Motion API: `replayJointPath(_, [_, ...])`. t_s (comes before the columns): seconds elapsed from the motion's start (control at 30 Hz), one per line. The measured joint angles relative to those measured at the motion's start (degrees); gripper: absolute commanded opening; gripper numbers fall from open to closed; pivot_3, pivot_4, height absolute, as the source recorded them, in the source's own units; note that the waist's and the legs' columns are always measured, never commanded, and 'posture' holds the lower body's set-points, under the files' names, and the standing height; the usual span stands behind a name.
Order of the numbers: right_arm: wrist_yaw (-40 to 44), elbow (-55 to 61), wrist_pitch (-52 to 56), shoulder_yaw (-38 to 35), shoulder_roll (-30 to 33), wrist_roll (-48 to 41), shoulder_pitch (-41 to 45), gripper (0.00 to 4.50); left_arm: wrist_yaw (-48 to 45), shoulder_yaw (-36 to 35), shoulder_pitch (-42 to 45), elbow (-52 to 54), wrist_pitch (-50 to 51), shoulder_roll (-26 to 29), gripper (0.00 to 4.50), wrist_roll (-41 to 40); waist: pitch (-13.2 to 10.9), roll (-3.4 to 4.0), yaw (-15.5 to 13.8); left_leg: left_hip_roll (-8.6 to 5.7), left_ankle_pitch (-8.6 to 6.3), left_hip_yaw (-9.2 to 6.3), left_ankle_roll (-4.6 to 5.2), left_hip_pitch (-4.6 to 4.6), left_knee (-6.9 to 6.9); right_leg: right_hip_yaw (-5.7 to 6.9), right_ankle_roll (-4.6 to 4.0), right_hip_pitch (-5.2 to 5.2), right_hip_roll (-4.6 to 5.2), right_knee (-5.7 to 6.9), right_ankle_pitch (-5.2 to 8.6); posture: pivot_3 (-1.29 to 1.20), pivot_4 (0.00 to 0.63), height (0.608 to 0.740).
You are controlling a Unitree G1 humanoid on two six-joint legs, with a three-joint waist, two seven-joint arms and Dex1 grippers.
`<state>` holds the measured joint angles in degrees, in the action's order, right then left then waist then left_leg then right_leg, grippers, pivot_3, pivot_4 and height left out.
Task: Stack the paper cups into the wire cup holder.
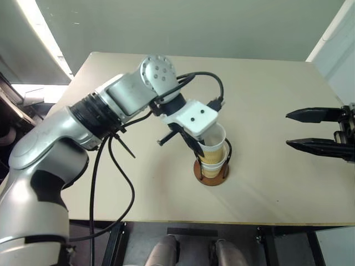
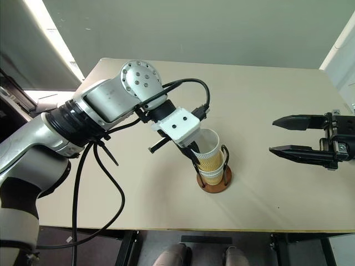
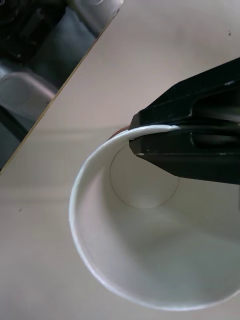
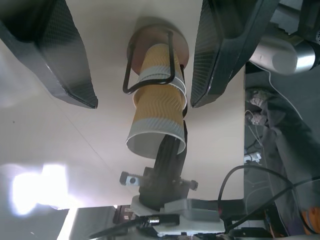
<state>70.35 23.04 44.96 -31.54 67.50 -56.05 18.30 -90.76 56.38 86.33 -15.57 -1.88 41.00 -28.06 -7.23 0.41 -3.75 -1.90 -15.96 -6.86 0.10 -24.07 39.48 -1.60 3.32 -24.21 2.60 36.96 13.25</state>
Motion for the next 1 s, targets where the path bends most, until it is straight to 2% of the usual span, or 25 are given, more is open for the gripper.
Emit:
replayJointPath(0.03, [0.0,0.01,0.0,0.0,0.0,-0.06,0.0,3.06,0.0,-0.47,-0.14,-0.6,-0.19,-1.15,0.03,0.73,0.0,0.0,-0.03,0.0,-0.01,0.0,0.01,-0.01,0.04,0.0,0.01,0.01,0.0,0.0,-0.01,0.0,0.15,0.74])
replayJointPath(0.17, [0.06,-0.23,0.0,-0.02,0.01,-0.21,0.08,3.06,-0.02,-3.55,-0.74,-2.79,0.52,-4.06,0.9,2.41,0.0,0.0,0.02,0.01,-0.03,0.03,0.03,0.0,0.07,0.0,0.02,0.01,0.0,0.04,-0.01,0.0,0.15,0.74])
replayJointPath(0.27, [0.12,-0.5,-0.11,-0.02,0.01,-0.2,0.24,3.06,-0.03,-8.55,-0.76,-4.83,2.92,-6.26,1.97,3.03,0.0,0.0,0.01,0.01,-0.03,0.05,0.03,-0.01,0.1,-0.01,0.02,0.01,0.0,0.03,-0.01,0.0,0.15,0.74])
replayJointPath(0.5, [0.46,-1.81,-0.9,0.91,0.02,-0.11,1.92,3.06,-0.05,-13.2,-1.16,-5.04,6.47,-6.04,4.37,3.53,0.0,0.0,0.01,0.01,-0.03,0.04,0.03,-0.01,0.12,-0.01,0.04,0.01,-0.01,0.03,-0.02,0.0,0.15,0.74])
replayJointPath(0.77, [0.41,-3.56,-1.63,4.75,-0.04,0.28,4.89,3.06,0.68,-26.85,-4.08,-5.3,14.24,-6.42,4.44,3.36,0.03,0.05,0.1,0.0,-0.04,0.07,0.04,0.02,0.14,-0.02,0.05,0.02,-0.01,0.04,-0.02,0.0,0.15,0.74])
replayJointPath(0.9, [-0.97,-7.12,-1.3,8.91,-0.36,2.03,7.34,3.06,7.04,-36.17,-11.04,-4.84,21.83,-2.93,4.44,3.0,0.06,0.09,0.58,0.04,-0.03,0.1,0.03,0.08,0.16,-0.04,0.06,0.02,-0.06,0.07,-0.02,0.0,0.15,0.74])
replayJointPath(1.0, [-3.06,-10.83,-0.22,13.09,-3.0,3.3,10.59,3.06,14.19,-42.2,-16.06,-3.37,26.95,-2.7,4.44,2.93,0.06,0.1,0.62,0.02,-0.02,0.08,0.03,0.07,0.3,-0.03,0.09,0.04,-0.07,0.04,-0.04,0.0,0.15,0.74])
